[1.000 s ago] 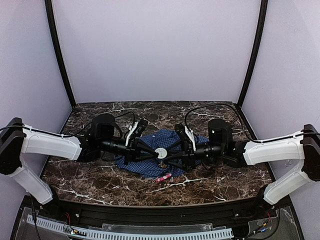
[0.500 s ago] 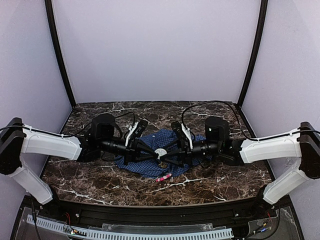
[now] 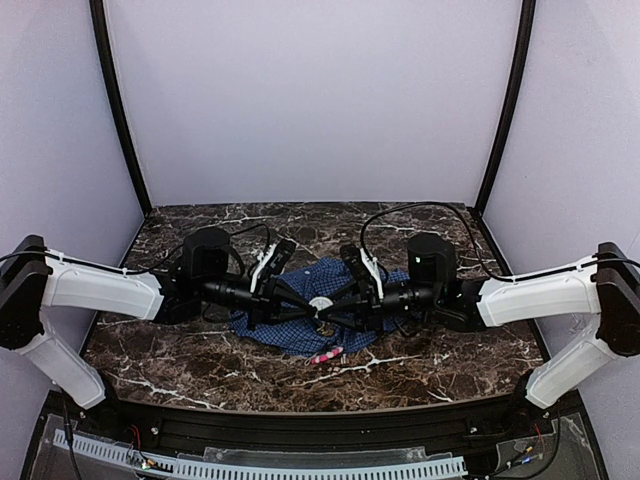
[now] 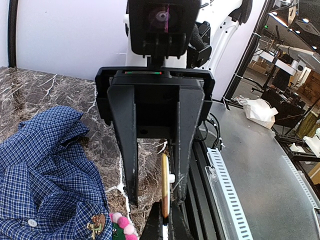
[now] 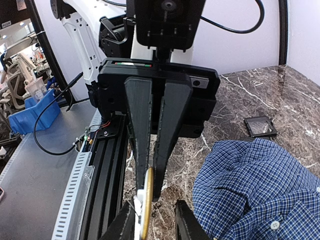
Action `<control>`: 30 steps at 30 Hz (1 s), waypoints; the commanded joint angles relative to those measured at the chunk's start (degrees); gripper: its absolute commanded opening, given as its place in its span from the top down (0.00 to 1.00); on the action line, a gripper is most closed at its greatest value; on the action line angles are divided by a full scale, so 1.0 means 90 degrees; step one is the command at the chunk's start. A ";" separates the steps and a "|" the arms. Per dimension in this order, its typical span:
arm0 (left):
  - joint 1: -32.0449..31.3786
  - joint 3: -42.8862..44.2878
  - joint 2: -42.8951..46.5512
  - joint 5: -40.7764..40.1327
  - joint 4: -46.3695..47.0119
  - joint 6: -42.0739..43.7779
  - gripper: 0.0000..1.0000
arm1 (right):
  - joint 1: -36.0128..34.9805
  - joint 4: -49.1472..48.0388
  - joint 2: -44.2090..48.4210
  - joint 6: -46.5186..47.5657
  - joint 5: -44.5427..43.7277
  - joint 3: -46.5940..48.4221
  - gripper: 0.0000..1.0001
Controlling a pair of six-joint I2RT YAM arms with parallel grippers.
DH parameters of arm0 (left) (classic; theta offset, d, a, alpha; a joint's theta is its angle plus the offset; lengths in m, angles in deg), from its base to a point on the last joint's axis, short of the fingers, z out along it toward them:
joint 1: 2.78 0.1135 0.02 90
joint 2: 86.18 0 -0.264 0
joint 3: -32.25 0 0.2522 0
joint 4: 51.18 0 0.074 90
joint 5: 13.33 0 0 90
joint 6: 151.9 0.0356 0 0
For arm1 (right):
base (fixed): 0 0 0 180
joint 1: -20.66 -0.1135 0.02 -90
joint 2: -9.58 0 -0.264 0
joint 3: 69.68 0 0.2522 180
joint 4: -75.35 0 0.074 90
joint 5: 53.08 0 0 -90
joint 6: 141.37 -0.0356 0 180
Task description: Remove the brooch from the garment
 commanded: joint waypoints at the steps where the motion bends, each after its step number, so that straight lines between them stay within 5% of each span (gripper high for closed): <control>1: 0.0028 0.0082 0.0102 0.0127 -0.0097 0.0035 0.99 | -0.0048 -0.0220 -0.0060 0.0012 0.0009 0.0144 0.77; 8: 0.0027 0.0106 0.0085 0.0118 -0.0155 0.0060 0.99 | -0.0044 -0.0139 -0.0121 -0.0016 -0.0150 0.0199 0.86; 30: 0.0028 0.0137 0.0095 0.0103 -0.0341 0.0195 0.99 | -0.0034 0.0186 -0.0348 -0.0289 -0.0708 0.0426 0.94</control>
